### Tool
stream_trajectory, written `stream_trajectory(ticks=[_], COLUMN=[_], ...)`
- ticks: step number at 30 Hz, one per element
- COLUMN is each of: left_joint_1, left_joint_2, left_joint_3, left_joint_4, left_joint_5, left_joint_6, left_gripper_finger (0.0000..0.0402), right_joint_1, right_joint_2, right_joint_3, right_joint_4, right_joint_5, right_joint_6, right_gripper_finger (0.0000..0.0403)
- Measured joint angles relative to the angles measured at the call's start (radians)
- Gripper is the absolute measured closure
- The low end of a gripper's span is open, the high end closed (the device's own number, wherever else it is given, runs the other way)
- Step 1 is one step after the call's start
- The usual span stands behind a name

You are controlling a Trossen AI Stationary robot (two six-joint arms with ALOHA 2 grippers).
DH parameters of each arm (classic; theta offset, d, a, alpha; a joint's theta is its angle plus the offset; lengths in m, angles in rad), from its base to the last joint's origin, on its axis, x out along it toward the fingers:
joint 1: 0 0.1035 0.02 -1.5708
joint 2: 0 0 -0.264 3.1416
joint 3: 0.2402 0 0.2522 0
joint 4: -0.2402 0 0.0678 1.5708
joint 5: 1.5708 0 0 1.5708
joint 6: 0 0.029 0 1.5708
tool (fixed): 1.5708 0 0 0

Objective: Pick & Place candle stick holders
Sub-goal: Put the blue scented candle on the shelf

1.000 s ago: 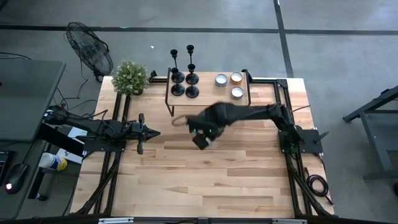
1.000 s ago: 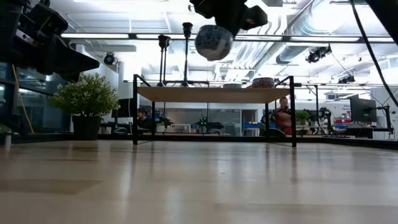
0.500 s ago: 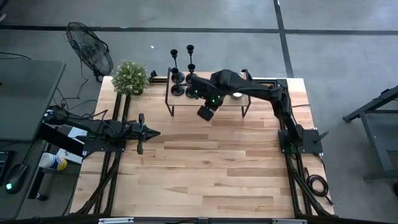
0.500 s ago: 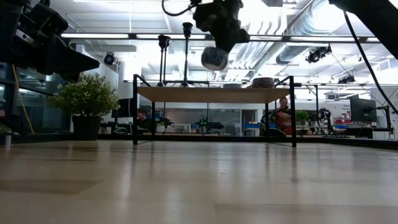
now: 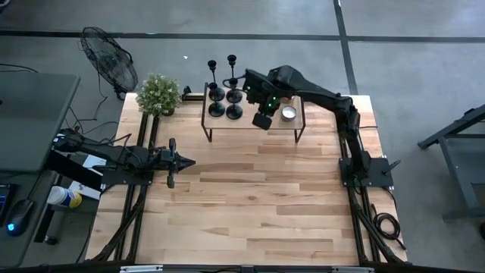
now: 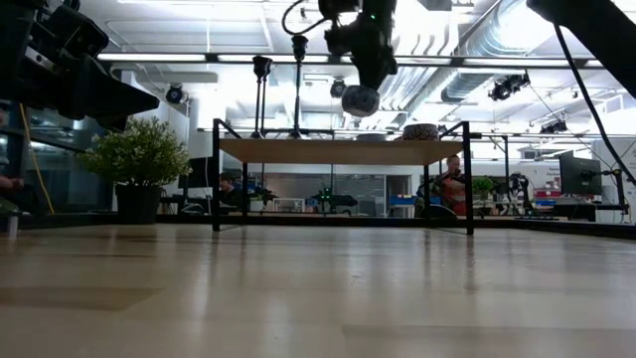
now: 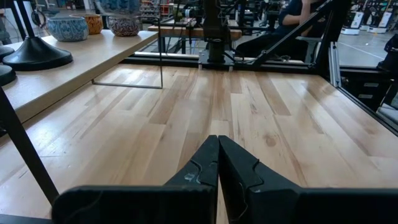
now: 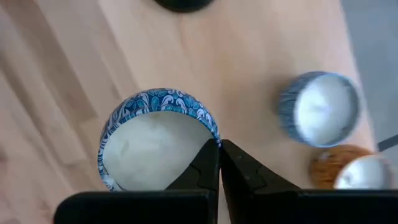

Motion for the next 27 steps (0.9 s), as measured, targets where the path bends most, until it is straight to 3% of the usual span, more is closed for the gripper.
stream_trajectory(ticks=[9, 15, 27], left_joint_1=[0.0, 0.0, 0.0], left_joint_2=[0.0, 0.0, 0.0], left_joint_3=[0.0, 0.0, 0.0], left_joint_4=[0.0, 0.0, 0.0], left_joint_5=[0.0, 0.0, 0.0], left_joint_6=[0.0, 0.0, 0.0], left_gripper_finger=[0.0401, 0.0401, 0.0401], right_joint_1=[-0.059, -0.065, -0.064], right_joint_2=[0.0, 0.002, 0.002], right_joint_3=[-0.027, -0.093, -0.098], right_joint_4=[0.001, -0.001, 0.017], right_joint_5=[0.037, 0.162, 0.189], right_joint_6=[-0.213, -0.294, -0.321], right_gripper_finger=[0.0402, 0.0403, 0.0403])
